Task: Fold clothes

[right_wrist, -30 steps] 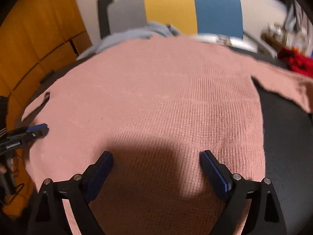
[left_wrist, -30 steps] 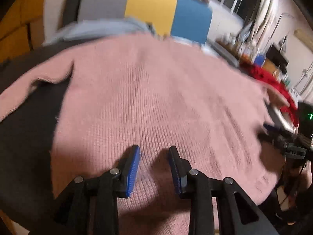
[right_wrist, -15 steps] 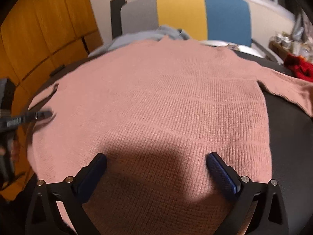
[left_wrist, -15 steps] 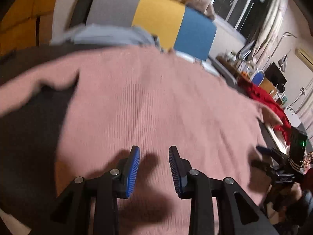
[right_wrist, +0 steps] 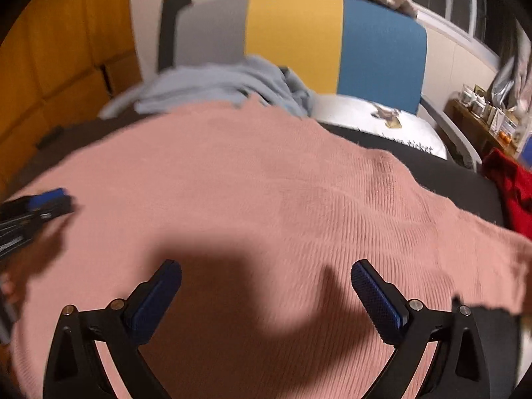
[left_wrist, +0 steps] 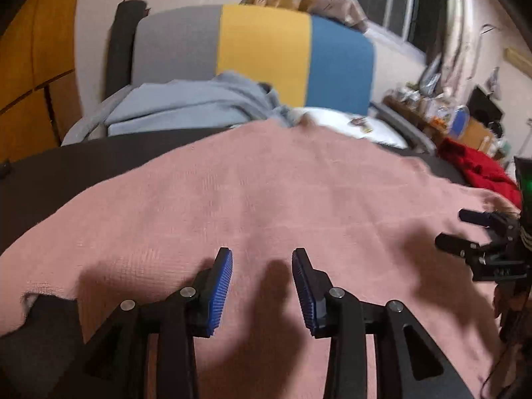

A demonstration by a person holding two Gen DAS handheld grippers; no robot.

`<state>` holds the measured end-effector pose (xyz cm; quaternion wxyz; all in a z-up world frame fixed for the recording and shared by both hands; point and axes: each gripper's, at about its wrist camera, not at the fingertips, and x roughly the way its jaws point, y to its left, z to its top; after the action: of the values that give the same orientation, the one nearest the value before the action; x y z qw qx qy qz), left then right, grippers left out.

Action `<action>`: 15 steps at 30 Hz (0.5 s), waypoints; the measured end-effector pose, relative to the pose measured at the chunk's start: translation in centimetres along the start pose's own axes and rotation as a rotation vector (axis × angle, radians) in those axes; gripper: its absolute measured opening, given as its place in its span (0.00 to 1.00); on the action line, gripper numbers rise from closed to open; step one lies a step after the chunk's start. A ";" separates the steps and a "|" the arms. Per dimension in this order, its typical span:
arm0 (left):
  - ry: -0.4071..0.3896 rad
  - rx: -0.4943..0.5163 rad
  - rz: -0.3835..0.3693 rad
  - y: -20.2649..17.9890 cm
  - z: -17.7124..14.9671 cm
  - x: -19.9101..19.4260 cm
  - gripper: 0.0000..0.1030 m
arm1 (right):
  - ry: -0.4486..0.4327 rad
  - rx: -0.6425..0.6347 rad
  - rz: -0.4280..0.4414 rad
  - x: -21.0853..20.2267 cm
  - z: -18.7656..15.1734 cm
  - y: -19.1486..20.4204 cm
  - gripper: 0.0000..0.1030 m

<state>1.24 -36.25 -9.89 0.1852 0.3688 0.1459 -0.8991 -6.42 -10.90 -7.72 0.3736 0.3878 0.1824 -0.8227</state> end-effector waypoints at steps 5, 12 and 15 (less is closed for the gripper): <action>0.046 -0.124 -0.062 2.2 -0.9 1.3 0.37 | 0.046 0.075 0.028 2.5 -0.2 -2.5 1.00; 0.048 -0.093 0.006 1.5 -2.3 0.4 0.37 | 0.047 0.083 0.055 2.1 -1.7 -3.4 1.00; 0.052 -0.094 0.021 1.3 -2.3 0.3 0.37 | 0.041 0.094 0.068 2.0 -2.0 -3.6 1.00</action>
<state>3.05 -36.58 -11.81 0.2078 0.3844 0.1891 -0.8794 -9.02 -8.33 -10.47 0.3787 0.4279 0.1379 -0.8090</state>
